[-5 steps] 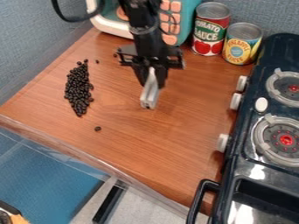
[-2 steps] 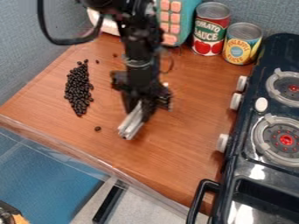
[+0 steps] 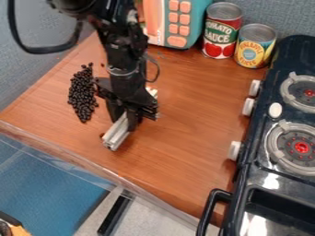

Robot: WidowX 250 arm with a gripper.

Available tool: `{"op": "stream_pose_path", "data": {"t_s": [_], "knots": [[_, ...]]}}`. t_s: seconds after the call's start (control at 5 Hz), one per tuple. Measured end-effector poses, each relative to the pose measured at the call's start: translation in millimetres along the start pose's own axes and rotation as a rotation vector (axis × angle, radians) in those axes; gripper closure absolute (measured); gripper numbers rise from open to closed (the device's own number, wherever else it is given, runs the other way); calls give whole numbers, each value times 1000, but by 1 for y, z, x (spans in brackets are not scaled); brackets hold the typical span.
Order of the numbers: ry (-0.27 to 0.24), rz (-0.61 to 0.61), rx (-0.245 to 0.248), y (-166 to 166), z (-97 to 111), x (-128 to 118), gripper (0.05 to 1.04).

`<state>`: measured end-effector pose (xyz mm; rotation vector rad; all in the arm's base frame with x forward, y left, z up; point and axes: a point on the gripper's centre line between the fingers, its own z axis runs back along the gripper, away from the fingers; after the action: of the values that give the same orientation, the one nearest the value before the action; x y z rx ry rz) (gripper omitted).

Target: Sweep into pile

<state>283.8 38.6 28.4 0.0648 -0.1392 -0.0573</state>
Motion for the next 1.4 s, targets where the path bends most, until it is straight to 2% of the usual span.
{"op": "stream_pose_path", "data": {"t_s": [0.4, 0.6, 0.8, 1.2, 1.4], "knots": [[9, 1, 11, 13, -9, -14, 718], [-7, 8, 16, 17, -9, -13, 718], [-38, 24, 40, 36, -1, -1, 718], [-14, 5, 79, 66, 1, 9, 718], [-27, 9, 56, 63, 2, 10, 718]]}}
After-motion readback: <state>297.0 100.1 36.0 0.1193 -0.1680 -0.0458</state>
